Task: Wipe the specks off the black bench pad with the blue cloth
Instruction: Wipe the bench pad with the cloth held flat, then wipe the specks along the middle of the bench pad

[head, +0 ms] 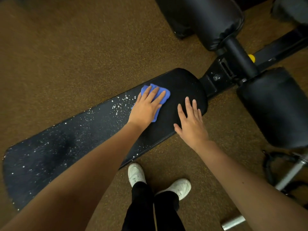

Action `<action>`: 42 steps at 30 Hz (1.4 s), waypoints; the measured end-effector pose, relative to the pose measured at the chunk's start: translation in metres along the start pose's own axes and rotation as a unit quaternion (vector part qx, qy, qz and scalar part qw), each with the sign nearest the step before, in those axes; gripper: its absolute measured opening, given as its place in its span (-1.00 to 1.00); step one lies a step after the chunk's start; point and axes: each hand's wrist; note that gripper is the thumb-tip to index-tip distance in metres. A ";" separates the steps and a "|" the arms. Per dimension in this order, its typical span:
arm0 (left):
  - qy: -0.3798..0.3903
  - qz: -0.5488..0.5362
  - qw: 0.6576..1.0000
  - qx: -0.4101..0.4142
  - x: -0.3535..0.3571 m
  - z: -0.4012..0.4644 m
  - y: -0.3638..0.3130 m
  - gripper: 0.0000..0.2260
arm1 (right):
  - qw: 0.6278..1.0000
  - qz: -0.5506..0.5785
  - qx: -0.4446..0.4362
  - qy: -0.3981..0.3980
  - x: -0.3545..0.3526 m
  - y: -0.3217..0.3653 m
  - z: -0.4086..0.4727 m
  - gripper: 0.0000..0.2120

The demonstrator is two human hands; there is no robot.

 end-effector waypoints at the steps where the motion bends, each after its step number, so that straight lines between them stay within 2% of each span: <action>1: -0.006 0.003 1.000 -0.001 0.000 -0.004 0.004 -0.57 | 1.000 -0.001 0.001 0.003 -0.001 0.000 0.000 -0.34; 7: -0.043 0.000 0.993 -0.106 0.000 0.025 0.003 -0.60 | 1.000 -0.004 0.003 0.005 -0.001 0.001 0.001 -0.34; 9: -0.040 -0.012 0.992 -0.117 0.000 0.037 0.000 -0.60 | 1.000 -0.001 0.006 0.005 0.000 0.001 0.001 -0.34; 11: -0.034 -0.024 0.995 -0.096 0.003 0.040 -0.004 -0.62 | 1.000 0.005 0.006 0.005 0.001 0.001 0.001 -0.35; 15: -0.008 -0.037 0.999 0.001 0.009 0.005 -0.022 -0.58 | 1.000 0.024 0.004 0.008 0.001 -0.002 0.000 -0.34; 18: 0.001 -0.034 0.999 0.020 0.005 -0.023 -0.014 -0.59 | 1.000 0.023 0.007 0.017 -0.002 -0.003 0.001 -0.34; 22: -0.010 -0.044 0.998 -0.033 0.003 -0.002 0.006 -0.57 | 0.999 0.022 0.008 0.022 -0.002 -0.002 0.002 -0.34; 26: -0.012 -0.042 0.994 -0.099 0.000 0.026 -0.005 -0.62 | 0.999 0.026 0.017 0.015 0.000 0.000 0.002 -0.34; 29: -0.029 -0.039 0.997 -0.066 0.002 0.006 -0.014 -0.59 | 0.999 0.035 0.013 0.015 0.000 -0.002 0.002 -0.35; 31: -0.013 -0.020 0.998 -0.066 0.001 -0.018 -0.020 -0.58 | 0.999 0.034 0.014 0.015 0.000 -0.001 0.002 -0.35; 34: -0.019 0.000 0.993 -0.115 -0.007 -0.045 -0.027 -0.60 | 0.999 0.033 0.027 -0.001 -0.003 0.009 0.000 -0.38; 39: -0.103 -0.024 0.976 -0.188 -0.022 -0.071 -0.007 -0.59 | 0.993 0.101 0.004 -0.056 -0.002 0.061 -0.008 -0.39; 42: -0.078 -0.032 0.965 -0.247 -0.028 -0.088 0.015 -0.49 | 0.992 0.112 -0.003 -0.063 0.011 0.093 -0.003 -0.30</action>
Point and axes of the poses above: each hand's wrist, its own z-axis towards the middle knuckle, its own x-axis out of the palm, y = z × x, and after that the axes turned 12 degrees about -y, right-handed
